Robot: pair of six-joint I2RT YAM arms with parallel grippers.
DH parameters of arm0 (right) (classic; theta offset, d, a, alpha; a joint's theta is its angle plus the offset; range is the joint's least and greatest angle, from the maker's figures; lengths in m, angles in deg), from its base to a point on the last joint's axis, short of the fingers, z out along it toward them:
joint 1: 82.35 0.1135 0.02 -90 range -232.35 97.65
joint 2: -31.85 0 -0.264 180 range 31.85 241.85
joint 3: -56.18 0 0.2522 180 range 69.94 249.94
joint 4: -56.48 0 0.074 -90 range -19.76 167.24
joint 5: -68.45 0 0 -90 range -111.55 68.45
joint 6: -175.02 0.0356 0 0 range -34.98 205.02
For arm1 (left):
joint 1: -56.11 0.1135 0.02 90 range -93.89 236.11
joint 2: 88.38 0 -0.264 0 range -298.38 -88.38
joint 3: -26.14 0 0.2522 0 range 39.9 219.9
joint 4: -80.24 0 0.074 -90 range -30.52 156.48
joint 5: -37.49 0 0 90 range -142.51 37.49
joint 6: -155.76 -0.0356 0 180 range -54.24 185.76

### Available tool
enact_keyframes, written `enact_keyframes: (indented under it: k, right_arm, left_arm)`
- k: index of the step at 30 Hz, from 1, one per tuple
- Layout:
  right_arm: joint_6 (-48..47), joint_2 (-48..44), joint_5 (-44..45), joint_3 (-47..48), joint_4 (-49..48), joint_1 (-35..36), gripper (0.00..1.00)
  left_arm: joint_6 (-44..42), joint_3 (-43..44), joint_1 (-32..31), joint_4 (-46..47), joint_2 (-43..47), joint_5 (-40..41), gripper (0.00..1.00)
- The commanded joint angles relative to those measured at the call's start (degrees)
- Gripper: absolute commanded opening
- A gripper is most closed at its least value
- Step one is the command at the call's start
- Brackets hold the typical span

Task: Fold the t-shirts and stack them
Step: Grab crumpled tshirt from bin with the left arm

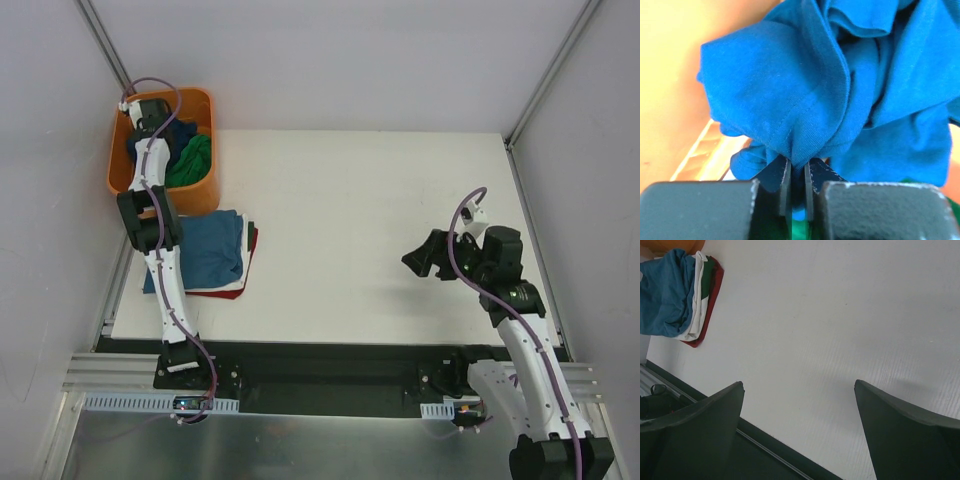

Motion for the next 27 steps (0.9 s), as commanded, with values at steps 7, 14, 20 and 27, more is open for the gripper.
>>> enact_keyframes:
  k: [7, 14, 20, 27]
  right_arm:
    - [-0.94, -0.03, -4.2, -0.1, -4.38, 2.32, 0.96]
    - [-1.03, -5.3, -4.64, -1.77, -6.22, 3.12, 0.96]
    - [-1.03, -6.54, -5.87, -2.12, -6.92, 3.38, 0.96]
    - [-0.51, -7.16, -4.83, -2.39, -7.1, 3.82, 0.96]
  left_arm:
    - [9.15, -4.2, -0.9, 4.01, 16.41, -8.98, 0.0]
    - [10.12, -17.83, -2.4, 7.96, 24.59, -12.24, 0.0]
    - [4.33, -21.52, -7.84, 10.42, 29.95, -7.06, 0.0]
    - [1.59, -26.36, -12.86, 13.85, 40.4, -1.6, 0.0]
